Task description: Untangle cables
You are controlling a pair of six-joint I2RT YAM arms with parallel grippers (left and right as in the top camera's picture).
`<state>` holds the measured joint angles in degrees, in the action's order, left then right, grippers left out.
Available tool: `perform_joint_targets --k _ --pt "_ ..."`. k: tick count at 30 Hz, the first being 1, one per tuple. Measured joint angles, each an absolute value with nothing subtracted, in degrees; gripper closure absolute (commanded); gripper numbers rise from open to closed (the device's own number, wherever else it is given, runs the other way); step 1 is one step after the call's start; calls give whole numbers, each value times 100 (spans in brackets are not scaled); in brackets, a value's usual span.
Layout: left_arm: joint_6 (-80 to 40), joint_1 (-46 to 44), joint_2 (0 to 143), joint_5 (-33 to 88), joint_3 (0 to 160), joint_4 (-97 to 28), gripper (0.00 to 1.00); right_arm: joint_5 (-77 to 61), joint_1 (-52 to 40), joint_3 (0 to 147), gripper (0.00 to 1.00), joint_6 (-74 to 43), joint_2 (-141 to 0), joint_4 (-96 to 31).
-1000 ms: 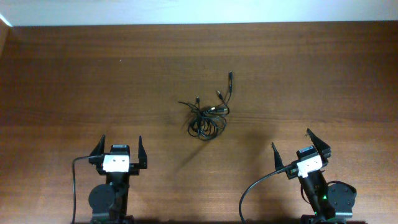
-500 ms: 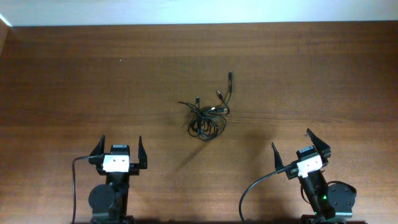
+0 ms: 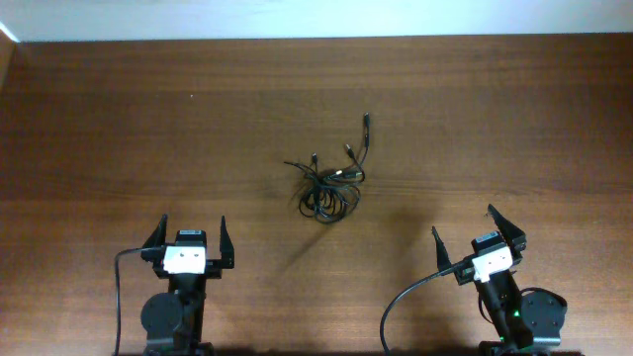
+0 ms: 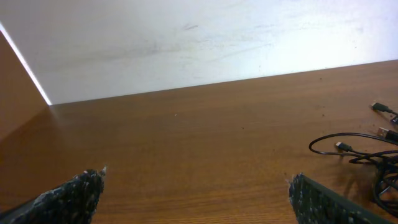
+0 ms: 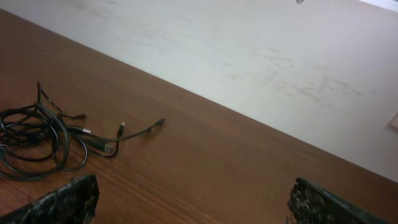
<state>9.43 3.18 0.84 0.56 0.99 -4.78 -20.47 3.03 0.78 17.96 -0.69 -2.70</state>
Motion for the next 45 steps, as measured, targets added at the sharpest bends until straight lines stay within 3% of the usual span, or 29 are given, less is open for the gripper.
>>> perform_joint_targets --k 37,45 --pt "943 318 93 56 99 -161 1 -2047 303 78 1 1796 -69 -270" --pt "945 318 1514 62 1422 -274 1 -2047 303 78 1 1796 -69 -272"
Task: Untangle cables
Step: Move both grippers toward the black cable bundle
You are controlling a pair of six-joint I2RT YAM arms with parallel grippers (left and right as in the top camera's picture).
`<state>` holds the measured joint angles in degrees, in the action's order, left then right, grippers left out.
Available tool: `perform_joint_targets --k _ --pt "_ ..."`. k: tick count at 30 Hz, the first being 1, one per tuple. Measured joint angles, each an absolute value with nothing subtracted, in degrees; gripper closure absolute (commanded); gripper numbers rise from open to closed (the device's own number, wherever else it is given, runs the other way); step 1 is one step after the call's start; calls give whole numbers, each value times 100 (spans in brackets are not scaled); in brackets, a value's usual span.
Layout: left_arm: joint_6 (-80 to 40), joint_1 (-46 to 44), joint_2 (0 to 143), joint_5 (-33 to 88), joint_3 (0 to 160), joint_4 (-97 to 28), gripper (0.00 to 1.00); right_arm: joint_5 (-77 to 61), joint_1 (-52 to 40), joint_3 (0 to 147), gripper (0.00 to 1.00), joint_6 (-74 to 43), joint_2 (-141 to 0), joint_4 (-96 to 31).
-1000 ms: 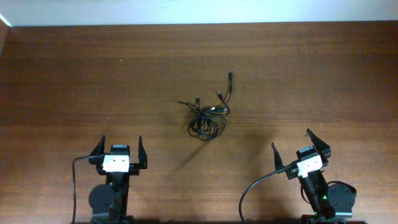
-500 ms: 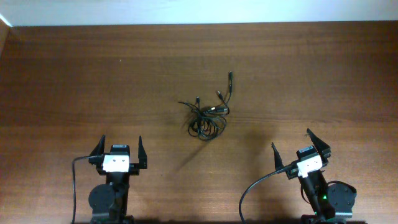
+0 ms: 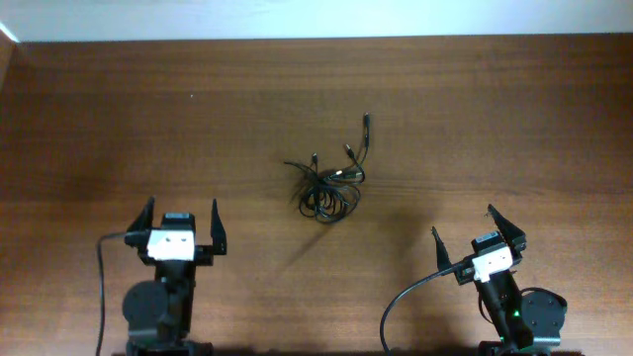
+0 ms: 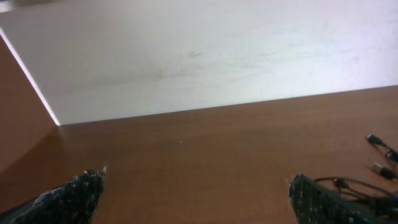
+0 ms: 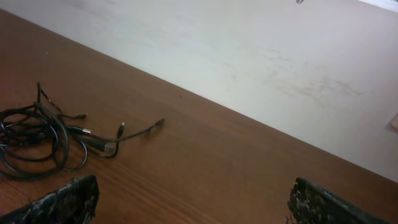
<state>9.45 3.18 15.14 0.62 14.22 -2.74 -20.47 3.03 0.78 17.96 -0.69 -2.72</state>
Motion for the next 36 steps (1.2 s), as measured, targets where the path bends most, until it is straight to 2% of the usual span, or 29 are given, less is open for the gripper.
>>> perform_joint_targets --k 4,10,13,17,19,20,26,31,36 --pt "945 318 2617 364 2290 -392 1 -2047 303 78 1 1798 -69 -270" --pt "945 318 5004 1160 4976 -2353 1 -2056 303 75 1 1796 -75 -274" --pt "945 318 5968 1409 6152 -2952 1 -2250 303 73 1 1629 -73 -233" --pt "945 318 6493 1507 6396 -2967 1 -2447 303 60 1 714 -73 329" --pt "945 318 6608 1525 6396 -2978 1 -2543 303 78 1 384 -64 -3" --pt "945 318 6613 1525 6396 -2976 1 -2565 303 60 1 314 -75 -268" --pt "945 318 6613 1638 6401 -2971 1 -2877 303 82 1 -14 -128 30" --pt "945 318 6622 1678 6600 -3330 1 -3055 303 1710 1 -165 -1133 -1039" --pt "945 318 6847 1699 7614 -4431 1 -3109 303 4158 1 -189 -2976 -3199"
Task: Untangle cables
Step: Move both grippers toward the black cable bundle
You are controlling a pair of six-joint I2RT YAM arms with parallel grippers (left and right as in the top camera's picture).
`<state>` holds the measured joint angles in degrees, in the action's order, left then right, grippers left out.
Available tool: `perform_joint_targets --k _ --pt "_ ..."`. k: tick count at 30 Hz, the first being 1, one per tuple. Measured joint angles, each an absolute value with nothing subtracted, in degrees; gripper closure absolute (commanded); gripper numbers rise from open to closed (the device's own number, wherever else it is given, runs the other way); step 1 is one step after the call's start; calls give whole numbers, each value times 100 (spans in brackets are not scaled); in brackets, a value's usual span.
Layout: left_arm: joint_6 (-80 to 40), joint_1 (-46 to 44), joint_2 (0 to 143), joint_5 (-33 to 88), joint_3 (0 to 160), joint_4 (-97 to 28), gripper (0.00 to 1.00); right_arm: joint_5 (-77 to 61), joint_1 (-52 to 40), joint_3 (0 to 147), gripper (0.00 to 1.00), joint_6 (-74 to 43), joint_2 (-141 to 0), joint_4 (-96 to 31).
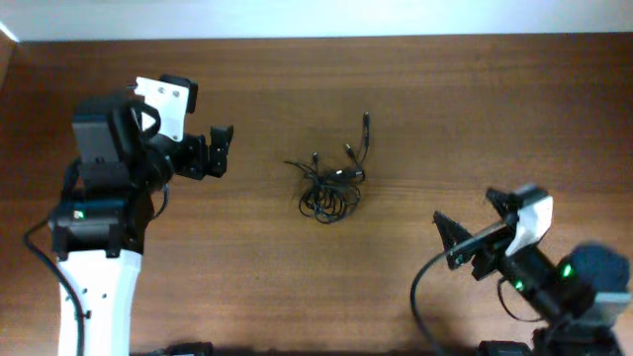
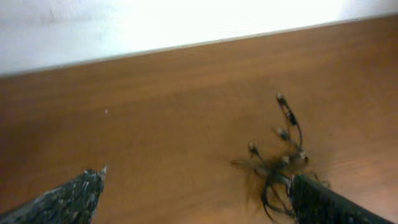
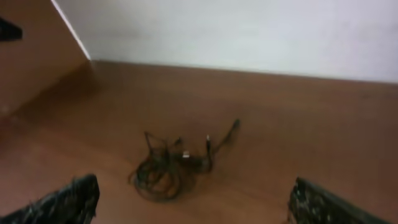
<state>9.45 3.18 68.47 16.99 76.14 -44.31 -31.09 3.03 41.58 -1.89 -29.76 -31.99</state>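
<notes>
A small tangle of thin black cables [image 1: 329, 184] lies on the wooden table [image 1: 475, 109], with several plug ends sticking out toward the back. My left gripper [image 1: 188, 138] is raised to the left of the tangle, open and empty. In the left wrist view the cables [image 2: 281, 163] sit close to the right fingertip [image 2: 326, 202]. My right gripper [image 1: 473, 220] hovers at the front right, open and turned toward the tangle. The right wrist view shows the cables [image 3: 176, 165] ahead, well short of the fingers [image 3: 62, 202].
The white wall [image 1: 316, 18] runs along the table's far edge. A raised wooden side panel [image 3: 37, 56] borders the table on the left. Each arm's black power cable [image 1: 425, 297] trails at the front edge.
My left arm has risen and moved from the front edge to the left of the tangle. My right arm has lifted and turned left toward the cables. The tangle has not moved.
Both arms first rested at the front edge, grippers open, with the tangle in the middle. Then the left arm had shifted slightly left while the right stayed put. Now both arms are raised and face the untouched tangle.
</notes>
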Motion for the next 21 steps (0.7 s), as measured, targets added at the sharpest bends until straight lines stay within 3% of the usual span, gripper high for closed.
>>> perform_joint_targets --k 6,9,10,11,13,16,21 --pt "945 -401 7675 1389 8962 -5498 1 -3138 307 6978 1 -189 -5129 -5752" --pt "945 -851 8084 1326 9120 -5509 2 -3402 307 7555 1 -193 -5800 -6066" --pt "945 -989 8235 1435 9126 -5570 32 -3592 307 7588 1 -198 -6025 -6073" --pt "945 -1066 8353 1546 9126 -5592 41 -3726 307 7588 1 -202 -6173 -6073" --pt "943 -1142 8565 1710 9137 -5553 36 -3911 307 7592 1 -220 -6506 -6066" --pt "591 -1149 9045 1756 9153 -5527 36 -4005 307 7596 1 -246 -6845 -6128" --pt "-1160 -1151 10313 1651 9164 -5640 37 -4027 307 7599 1 -263 -7317 -6149"
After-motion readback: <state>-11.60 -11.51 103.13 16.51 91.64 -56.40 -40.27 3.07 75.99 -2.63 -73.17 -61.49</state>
